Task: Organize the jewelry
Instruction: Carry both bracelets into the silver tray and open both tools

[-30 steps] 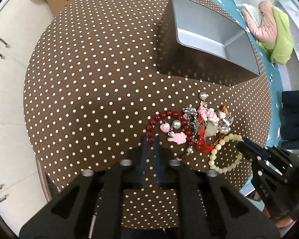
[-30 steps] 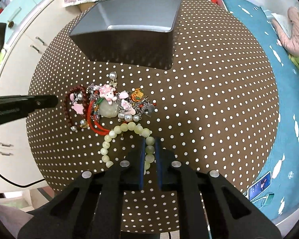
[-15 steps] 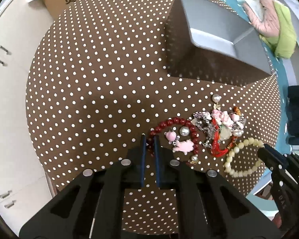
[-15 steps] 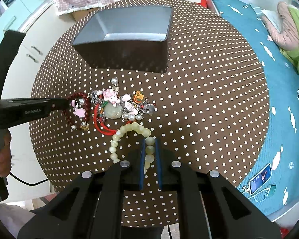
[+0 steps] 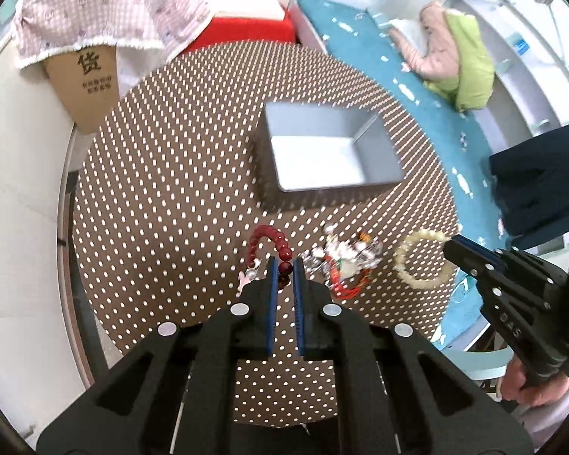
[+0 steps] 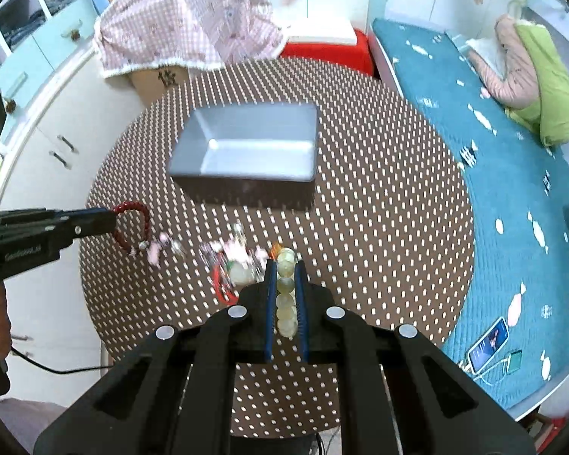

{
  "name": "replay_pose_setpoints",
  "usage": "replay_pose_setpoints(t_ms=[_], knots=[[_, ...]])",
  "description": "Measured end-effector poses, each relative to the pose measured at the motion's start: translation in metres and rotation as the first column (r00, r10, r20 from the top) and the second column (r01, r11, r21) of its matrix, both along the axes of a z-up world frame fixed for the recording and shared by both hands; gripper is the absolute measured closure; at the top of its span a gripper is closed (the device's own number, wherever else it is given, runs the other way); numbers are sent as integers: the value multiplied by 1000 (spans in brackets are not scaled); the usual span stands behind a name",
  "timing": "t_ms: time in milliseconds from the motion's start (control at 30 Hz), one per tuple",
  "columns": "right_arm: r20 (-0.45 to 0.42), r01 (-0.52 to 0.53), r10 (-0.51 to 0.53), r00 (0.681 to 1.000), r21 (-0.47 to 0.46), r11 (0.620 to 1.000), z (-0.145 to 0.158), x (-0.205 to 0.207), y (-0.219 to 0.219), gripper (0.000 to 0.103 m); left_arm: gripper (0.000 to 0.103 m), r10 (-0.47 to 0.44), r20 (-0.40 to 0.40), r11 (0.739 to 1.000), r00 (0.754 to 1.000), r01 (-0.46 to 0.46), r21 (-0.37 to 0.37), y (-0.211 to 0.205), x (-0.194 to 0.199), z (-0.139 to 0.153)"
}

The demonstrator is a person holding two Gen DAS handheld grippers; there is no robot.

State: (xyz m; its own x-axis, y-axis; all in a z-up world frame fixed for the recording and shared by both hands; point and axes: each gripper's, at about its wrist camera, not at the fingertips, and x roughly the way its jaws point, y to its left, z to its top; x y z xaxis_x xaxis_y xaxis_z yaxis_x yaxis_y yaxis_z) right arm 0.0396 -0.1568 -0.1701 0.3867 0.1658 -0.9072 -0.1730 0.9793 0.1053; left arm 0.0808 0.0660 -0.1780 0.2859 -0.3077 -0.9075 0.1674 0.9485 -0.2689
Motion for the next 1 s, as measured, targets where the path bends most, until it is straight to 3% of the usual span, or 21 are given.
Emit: replay_pose_setpoints(t_ms=[200,400,567,767,1000], knots=[[70,-49,47,996,29,998,25,17,6,95,96,6,65,999,998,-4,-32,-10,-1,39],[109,-119,113,988,51,992,34,54,6,95,96,28,109,998,994,-23,-54,-34,35,54],[124,-165,157,980,59,985,31,85,6,94,96,44,103,998,994,-39,-57,-57,65,44],[65,-193,188,980,92,977,4,116,9,94,95,73,50,996,996,-70,-59,-65,91,12],[-3,-198,199,980,116,973,-15,124,12,91,94,76,-19,997,997,-76,-7,-63,100,-17]])
